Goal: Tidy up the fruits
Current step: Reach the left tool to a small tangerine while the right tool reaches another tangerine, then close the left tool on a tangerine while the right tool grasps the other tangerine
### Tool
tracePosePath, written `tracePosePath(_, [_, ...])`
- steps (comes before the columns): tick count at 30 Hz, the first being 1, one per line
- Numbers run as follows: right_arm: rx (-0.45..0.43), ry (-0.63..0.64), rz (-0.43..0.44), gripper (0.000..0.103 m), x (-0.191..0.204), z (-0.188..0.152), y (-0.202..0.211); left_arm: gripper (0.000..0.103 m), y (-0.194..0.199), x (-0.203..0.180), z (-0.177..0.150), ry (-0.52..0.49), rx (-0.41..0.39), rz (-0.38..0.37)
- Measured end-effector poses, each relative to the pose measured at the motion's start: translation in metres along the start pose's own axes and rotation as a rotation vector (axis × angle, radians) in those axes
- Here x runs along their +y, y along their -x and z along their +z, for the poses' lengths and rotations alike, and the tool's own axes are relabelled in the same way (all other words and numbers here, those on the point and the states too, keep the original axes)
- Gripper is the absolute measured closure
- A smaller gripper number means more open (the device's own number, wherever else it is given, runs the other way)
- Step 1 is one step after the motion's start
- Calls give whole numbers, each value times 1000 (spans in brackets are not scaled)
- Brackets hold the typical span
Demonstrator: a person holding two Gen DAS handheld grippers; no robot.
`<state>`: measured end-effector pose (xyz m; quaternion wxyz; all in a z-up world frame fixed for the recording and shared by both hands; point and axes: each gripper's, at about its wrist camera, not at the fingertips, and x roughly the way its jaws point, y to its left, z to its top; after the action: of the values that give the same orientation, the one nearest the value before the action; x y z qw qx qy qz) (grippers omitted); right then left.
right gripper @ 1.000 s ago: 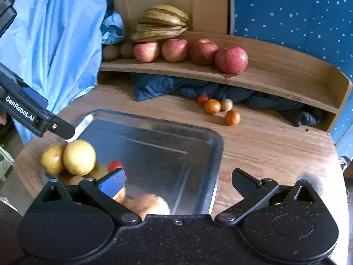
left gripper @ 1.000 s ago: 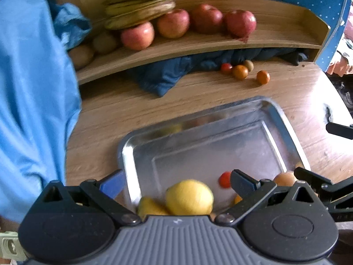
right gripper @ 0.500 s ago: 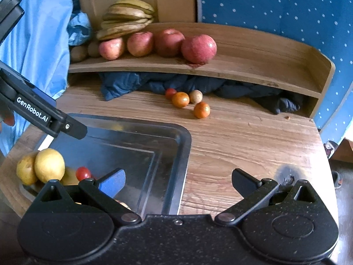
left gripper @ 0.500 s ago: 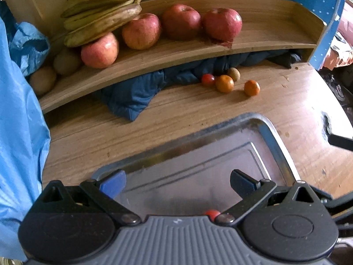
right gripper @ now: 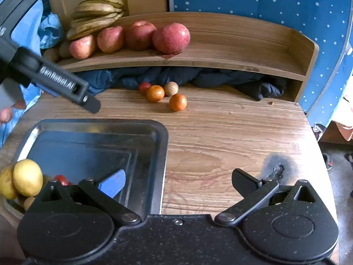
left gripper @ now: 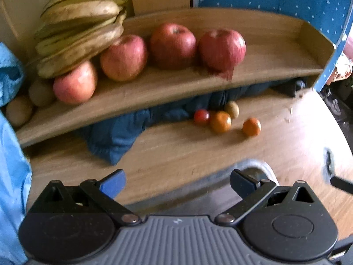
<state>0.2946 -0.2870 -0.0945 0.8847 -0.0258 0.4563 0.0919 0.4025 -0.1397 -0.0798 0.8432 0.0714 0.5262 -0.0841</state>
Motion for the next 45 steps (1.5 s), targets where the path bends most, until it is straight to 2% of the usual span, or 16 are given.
tracePosePath(8, [1,-1,-45,1,-7,18,-20,0,-22,-5,28,10,-23,-44])
tracePosePath(18, [7,-11,-54,1,-8,45,-51,0,-49,-11,46,-29,1,-103])
tracePosePath(23, [12,-9,-57,1,-2,52,-62,0,-63,-9,50,8,20,-179])
tracePosePath(27, [19,-31,-61,9,0,55,-67,1,-71,-9,50,54,33,-242])
tracePosePath(31, [31,-26,-63,15,2,57,-72,3,-76,-10,50,84,29,-271])
tracePosePath(38, [40,-33,-59,22,-3,63,-83,13,-85,-7,47,131,54,-307])
tracePosePath(45, [47,-9,-49,34,1,70,-95,23,-85,-2,47,161,61,-326])
